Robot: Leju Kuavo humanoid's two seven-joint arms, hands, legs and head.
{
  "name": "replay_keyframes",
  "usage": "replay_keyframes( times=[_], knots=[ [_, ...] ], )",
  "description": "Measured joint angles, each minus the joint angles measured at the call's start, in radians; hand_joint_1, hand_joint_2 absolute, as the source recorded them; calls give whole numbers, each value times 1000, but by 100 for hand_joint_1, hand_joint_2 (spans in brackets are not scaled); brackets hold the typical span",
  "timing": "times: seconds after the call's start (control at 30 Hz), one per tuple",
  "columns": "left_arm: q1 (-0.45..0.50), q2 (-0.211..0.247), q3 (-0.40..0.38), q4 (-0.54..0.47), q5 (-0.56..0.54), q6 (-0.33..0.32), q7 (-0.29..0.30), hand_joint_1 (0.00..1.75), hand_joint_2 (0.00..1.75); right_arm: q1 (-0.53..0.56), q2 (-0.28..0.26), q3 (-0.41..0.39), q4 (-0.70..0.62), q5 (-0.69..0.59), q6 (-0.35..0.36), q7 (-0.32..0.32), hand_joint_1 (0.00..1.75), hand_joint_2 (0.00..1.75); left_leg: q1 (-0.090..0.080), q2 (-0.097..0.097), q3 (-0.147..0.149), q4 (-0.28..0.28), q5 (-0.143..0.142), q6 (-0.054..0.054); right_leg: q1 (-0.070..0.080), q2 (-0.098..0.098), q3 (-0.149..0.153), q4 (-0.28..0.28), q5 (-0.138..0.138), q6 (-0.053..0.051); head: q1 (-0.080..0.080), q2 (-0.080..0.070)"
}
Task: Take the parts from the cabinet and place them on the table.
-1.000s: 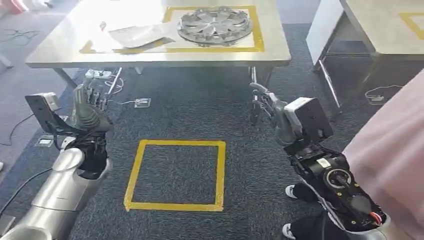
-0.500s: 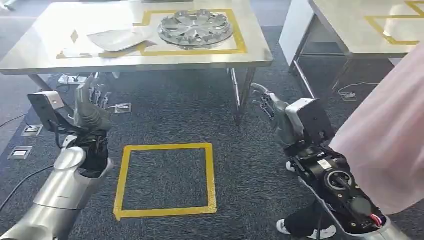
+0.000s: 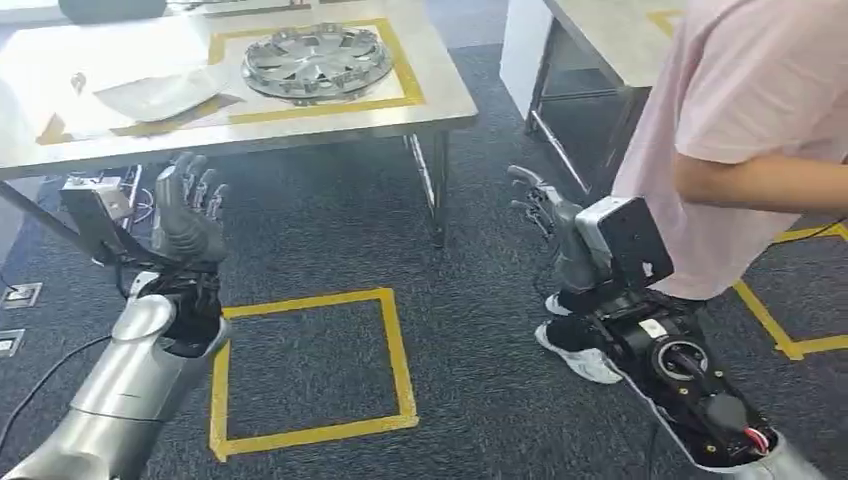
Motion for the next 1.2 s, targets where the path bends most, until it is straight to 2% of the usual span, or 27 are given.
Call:
replay_keyframes(
  times=[0.03, 0.07, 0.13, 0.17, 0.2, 0.27, 0.33, 0.37, 0.4, 0.43, 0.5, 0.53, 0.57, 0.6, 0.67, 0.7, 0.73, 0.83, 0.87, 0.9, 0.93, 1.0, 1.03, 1.07, 1.1, 1.17, 1.2],
  knots=[
    [3, 1, 0, 0, 0, 0, 0, 0, 0, 2, 0, 0, 0, 0, 0, 0, 0, 0, 2, 0, -25, 43, -5, -2, 0, 9, -1, 0, 0, 0, -4, 0],
    [4, 2, 0, 0, 0, 0, 0, 0, 0, 3, 0, 1, 0, 0, 0, 0, 0, 0, 5, 0, -21, 27, 19, -2, -1, 20, -1, 1, 1, 1, -10, 0],
    [3, 2, 0, 0, 0, 0, 0, 0, 0, 3, 0, 2, 0, 0, 1, 0, 0, 0, 9, -5, 50, -125, 107, -4, -6, 39, 0, 4, 0, 6, -14, 0],
    [2, 2, 0, 0, 0, 0, 0, 0, 0, 2, 0, 2, 0, 0, 1, 0, 0, 0, 14, -21, 95, -217, 148, -6, -8, 47, -1, 8, -2, 11, -16, 0],
    [0, 2, 0, 0, 0, 0, 0, 0, 0, 2, 0, 2, 0, 0, 1, 0, 0, 0, 20, -57, 121, -276, 150, -8, -5, 54, -8, 13, -4, 18, -24, 0],
    [1, 2, 0, 0, 1, 0, 0, 0, 0, 1, 0, 3, 0, 0, 1, -1, 0, 0, 15, -48, 124, -283, 147, -1, -4, 70, -16, 16, -1, 30, -18, 0],
    [-1, 2, 0, 0, 1, 0, 0, 0, 0, 1, 0, 3, 0, -1, 1, -3, 0, 0, 10, -35, 126, -283, 148, 15, -9, 86, -17, 10, 3, 46, -14, 0],
    [-4, 0, 0, 0, 1, 0, 0, 0, 0, 2, 0, 3, 0, -2, 1, -4, 0, 0, 15, -26, 130, -292, 152, 23, -10, 76, -26, 16, -4, 50, -16, 0],
    [-5, -1, 0, 0, 1, 0, 0, 0, 0, 0, 0, 3, 0, -2, 1, -5, 0, 0, 14, -17, 133, -294, 152, 30, -5, 31, -39, 51, -29, 51, -8, 0],
    [-6, -1, 0, 0, 1, 0, -2, 0, 0, -1, 0, 3, 0, -2, 1, -5, 0, 0, 12, -12, 134, -294, 151, 36, -4, 8, -69, 121, -67, 52, 7, 0],
    [-3, 0, 0, 0, 2, 2, -2, 0, 0, 1, 0, 3, 1, -3, 1, -6, 0, 0, 7, 4, 134, -293, 149, 39, -6, -3, -151, 300, -140, 56, 21, 0],
    [-2, 0, 0, 0, 2, 2, -2, 0, 0, 2, 0, 5, 2, -4, 2, -6, 0, 0, 5, 12, 134, -293, 148, 40, -6, -4, -177, 355, -153, 56, 24, 0],
    [-2, 0, 0, 0, 2, 2, -2, 0, 0, 2, 0, 5, 2, -4, 2, -6, 0, 0, 3, 20, 135, -293, 148, 41, -6, -4, -176, 352, -140, 54, 26, 0],
    [-2, 0, 0, 0, 2, 2, -2, 0, 0, 1, 0, 5, 2, -4, 2, -6, 0, 0, 1, 26, 137, -292, 147, 41, -6, -5, -151, 301, -107, 51, 30, 0],
    [-3, -1, 0, 0, 2, 2, -2, 0, 0, 1, 0, 5, 2, -4, 1, -6, 0, 0, -2, 38, 145, -292, 142, 39, -1, -25, -53, 113, -19, 36, 38, 0],
    [-3, -1, 0, 0, 2, 2, -2, 0, 0, -1, 0, 3, 2, -4, 1, -6, 0, 0, -4, 45, 148, -293, 139, 36, 10, -69, -16, 35, -15, 22, 43, 0],
    [-4, 0, 0, 0, 2, 2, -2, 0, 0, -2, 0, 4, 2, -4, 1, -6, 0, 0, -11, 48, 144, -289, 138, 32, 18, -71, -2, 17, -19, 19, 44, 0],
    [-4, 0, 0, 0, 2, 3, -2, 0, 0, -1, 0, 4, 3, -4, 2, -6, 0, 0, -12, 76, 148, -293, 139, 22, 18, -41, -6, 19, -14, 13, 35, 0],
    [-5, 0, 0, 0, 2, 3, -2, 0, 0, -1, 0, 4, 2, -4, 1, -6, 0, 0, -12, 77, 147, -289, 129, 14, 7, -33, 5, 5, -8, 5, 35, 0],
    [-6, 2, 0, 0, 2, 3, -2, 0, 0, -3, 0, 4, 2, -4, 2, -8, 0, 0, -6, 44, 138, -262, 107, 8, 6, -26, 6, 1, -4, 1, 31, 0],
    [-8, 2, 0, 0, 2, 3, -2, 0, 0, -5, 0, 4, 2, -4, 2, -8, 0, 0, -5, 18, 108, -199, 70, 5, 4, -20, 3, 1, -2, -3, 21, 0],
    [-3, 2, 0, 0, 2, 3, -2, 0, 0, -3, 0, 5, 3, -4, 2, -8, 0, 0, -1, -1, 17, -17, -5, -2, 4, -2, -2, 2, 0, -6, 6, 0],
    [0, 3, 0, 0, 2, 5, -2, 0, 0, -1, 0, 5, 3, -4, 2, -8, 0, 0, -1, -1, -12, 35, -14, -4, 4, 7, -3, 2, 0, -6, 3, 0],
    [2, 4, 0, 0, 2, 5, -2, 0, 0, 0, 0, 5, 3, -4, 2, -7, 0, 0, -1, -1, -19, 41, -3, -5, 4, 17, -3, 2, 1, -5, 0, 0],
    [2, 4, 0, 0, 2, 5, -2, 0, 0, 0, 0, 5, 3, -4, 2, -7, 0, 0, 2, -1, -2, -5, 34, -5, 3, 27, -3, 4, 1, -5, -6, 0],
    [0, 4, 0, 0, 2, 5, -2, 0, 0, 0, 0, 5, 3, -4, 2, -7, 0, 0, 8, -10, 83, -184, 132, -5, 1, 47, -2, 9, -2, 1, -12, 0],
    [-1, 5, 0, 0, 2, 4, -2, 0, 0, -1, 0, 5, 3, -4, 2, -7, 0, 0, 15, -44, 117, -266, 155, -6, 1, 53, -6, 14, -4, 5, -15, 0]
  ],
)
